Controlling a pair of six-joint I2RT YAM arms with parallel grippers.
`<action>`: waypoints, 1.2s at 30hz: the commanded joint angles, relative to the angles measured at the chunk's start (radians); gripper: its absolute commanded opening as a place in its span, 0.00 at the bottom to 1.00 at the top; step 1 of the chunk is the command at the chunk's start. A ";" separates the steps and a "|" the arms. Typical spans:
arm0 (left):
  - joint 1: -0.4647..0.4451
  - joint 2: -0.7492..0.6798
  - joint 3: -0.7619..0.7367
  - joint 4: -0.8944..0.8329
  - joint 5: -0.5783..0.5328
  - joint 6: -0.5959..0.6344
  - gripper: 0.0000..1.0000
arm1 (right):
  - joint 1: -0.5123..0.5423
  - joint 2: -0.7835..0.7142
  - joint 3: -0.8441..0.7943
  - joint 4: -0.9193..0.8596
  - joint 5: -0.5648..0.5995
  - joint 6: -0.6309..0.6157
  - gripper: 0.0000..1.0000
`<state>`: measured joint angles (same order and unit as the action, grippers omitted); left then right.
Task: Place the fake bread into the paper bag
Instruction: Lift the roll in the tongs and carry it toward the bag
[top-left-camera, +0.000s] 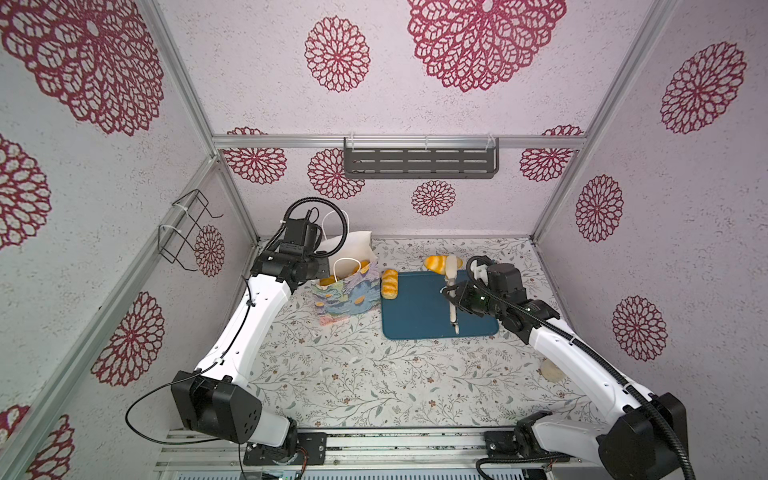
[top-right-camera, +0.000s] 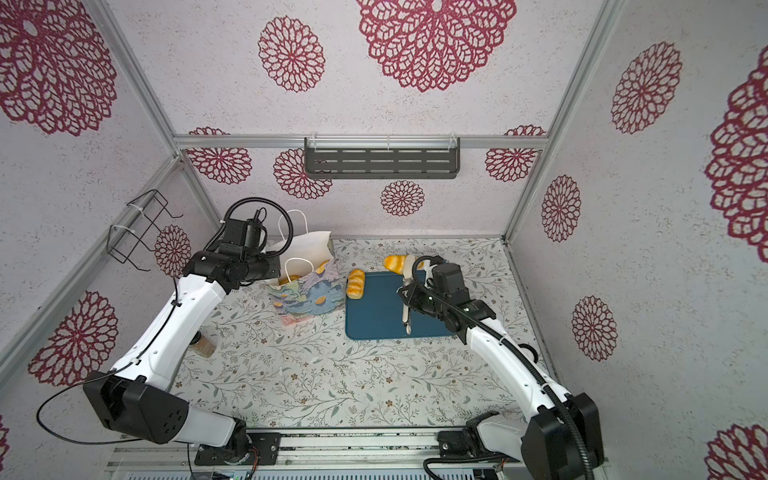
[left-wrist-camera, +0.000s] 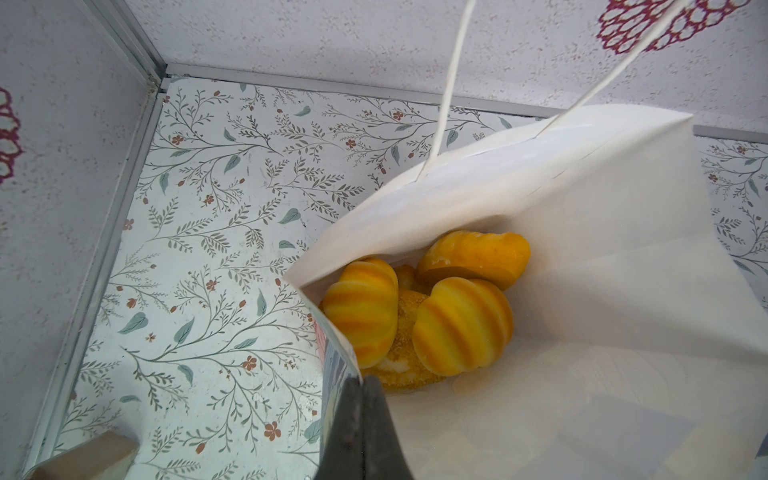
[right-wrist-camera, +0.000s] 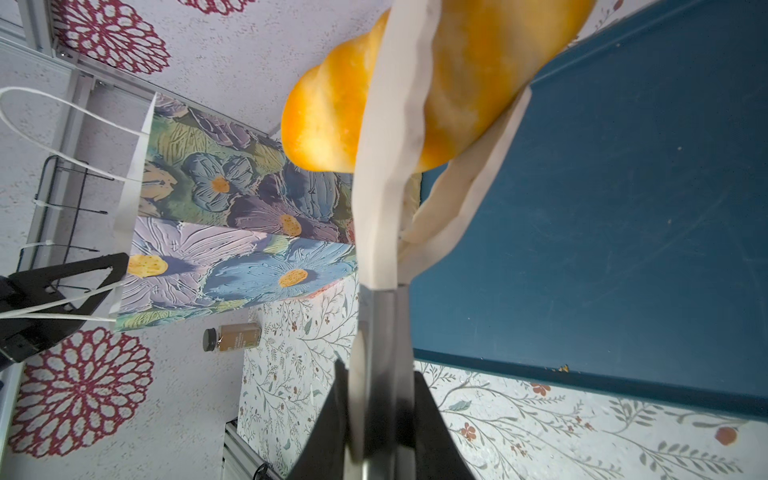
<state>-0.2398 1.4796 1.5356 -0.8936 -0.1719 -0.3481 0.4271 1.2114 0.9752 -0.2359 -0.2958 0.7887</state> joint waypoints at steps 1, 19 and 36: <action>-0.009 -0.026 -0.014 0.015 -0.006 0.004 0.00 | 0.032 -0.041 0.035 0.098 0.038 -0.004 0.00; -0.010 -0.026 -0.016 0.021 0.000 0.000 0.00 | 0.185 -0.015 0.215 0.095 0.104 -0.070 0.00; -0.011 -0.030 -0.027 0.032 -0.010 -0.003 0.00 | 0.282 0.164 0.494 0.056 0.108 -0.151 0.00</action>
<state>-0.2398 1.4792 1.5227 -0.8700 -0.1734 -0.3489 0.6937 1.3708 1.3972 -0.2226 -0.2020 0.6865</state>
